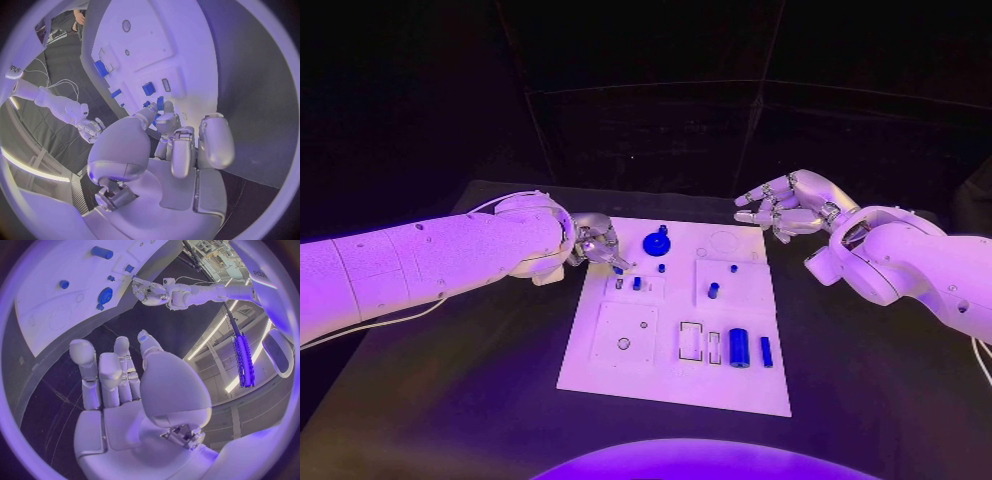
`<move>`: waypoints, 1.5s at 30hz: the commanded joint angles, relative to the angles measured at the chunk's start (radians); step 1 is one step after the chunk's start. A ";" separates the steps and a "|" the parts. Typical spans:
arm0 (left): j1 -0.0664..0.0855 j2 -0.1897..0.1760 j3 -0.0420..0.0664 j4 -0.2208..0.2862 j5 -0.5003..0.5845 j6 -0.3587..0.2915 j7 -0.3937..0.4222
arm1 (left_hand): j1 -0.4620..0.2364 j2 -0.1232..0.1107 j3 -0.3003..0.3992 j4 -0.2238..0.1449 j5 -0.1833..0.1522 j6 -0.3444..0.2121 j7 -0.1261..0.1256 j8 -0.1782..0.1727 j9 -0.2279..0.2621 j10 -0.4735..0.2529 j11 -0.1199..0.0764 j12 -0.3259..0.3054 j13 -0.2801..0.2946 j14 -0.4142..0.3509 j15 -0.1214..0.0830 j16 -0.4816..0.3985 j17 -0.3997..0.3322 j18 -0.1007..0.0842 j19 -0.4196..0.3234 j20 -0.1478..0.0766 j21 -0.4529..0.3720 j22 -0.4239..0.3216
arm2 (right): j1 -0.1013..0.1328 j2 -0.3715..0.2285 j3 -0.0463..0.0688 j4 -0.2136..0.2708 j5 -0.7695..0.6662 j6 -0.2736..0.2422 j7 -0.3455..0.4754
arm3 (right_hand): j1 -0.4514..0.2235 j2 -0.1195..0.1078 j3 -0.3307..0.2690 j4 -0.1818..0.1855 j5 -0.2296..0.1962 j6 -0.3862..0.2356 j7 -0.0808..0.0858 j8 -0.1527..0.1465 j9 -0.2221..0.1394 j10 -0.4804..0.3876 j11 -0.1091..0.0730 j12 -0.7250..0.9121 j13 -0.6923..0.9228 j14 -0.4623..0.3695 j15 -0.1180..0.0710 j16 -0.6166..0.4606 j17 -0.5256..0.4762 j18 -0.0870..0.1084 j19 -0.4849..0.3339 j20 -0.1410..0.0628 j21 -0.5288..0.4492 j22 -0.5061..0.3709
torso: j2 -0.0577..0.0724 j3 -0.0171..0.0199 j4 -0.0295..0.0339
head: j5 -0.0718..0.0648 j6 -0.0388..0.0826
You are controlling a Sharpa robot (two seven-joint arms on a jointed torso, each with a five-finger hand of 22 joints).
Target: Assemble the parts on the task board
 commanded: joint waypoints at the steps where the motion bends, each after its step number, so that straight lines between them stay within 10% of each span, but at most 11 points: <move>1: -0.005 0.000 -0.002 0.000 -0.054 -0.009 0.009 | 0.010 0.000 0.072 -0.066 0.006 -0.002 -0.006 0.006 0.001 0.007 0.001 0.006 0.001 0.104 -0.009 0.003 0.263 -0.001 0.010 -0.005 0.005 0.001 | 0.002 0.001 0.001 0.001 0.004 0.001 0.012 | 0.001 0.009 -0.003 0.000 0.004 -0.005 0.001 -0.001 0.000 -0.003 -0.001 -0.005 -0.001 0.005 0.000 -0.005 -0.001 0.021 0.000 0.001 -0.005 -0.002 | 0.000 0.0004 -0.0006 | 0.000 -0.001; 45: -0.018 0.006 -0.008 0.010 -0.083 0.075 -0.004 | 0.006 -0.004 0.083 -0.067 0.006 -0.002 -0.006 0.007 0.002 0.008 0.001 0.005 0.001 0.104 -0.009 0.003 0.263 -0.001 0.010 -0.006 0.003 0.000 | 0.002 0.003 0.001 0.001 0.004 0.002 0.014 | 0.001 0.009 -0.003 0.000 0.004 -0.005 0.001 -0.001 0.000 -0.003 -0.001 -0.005 -0.001 0.005 0.000 -0.005 -0.001 0.021 0.000 0.001 -0.005 -0.002 | 0.000 0.0005 -0.0007 | 0.001 -0.013</move>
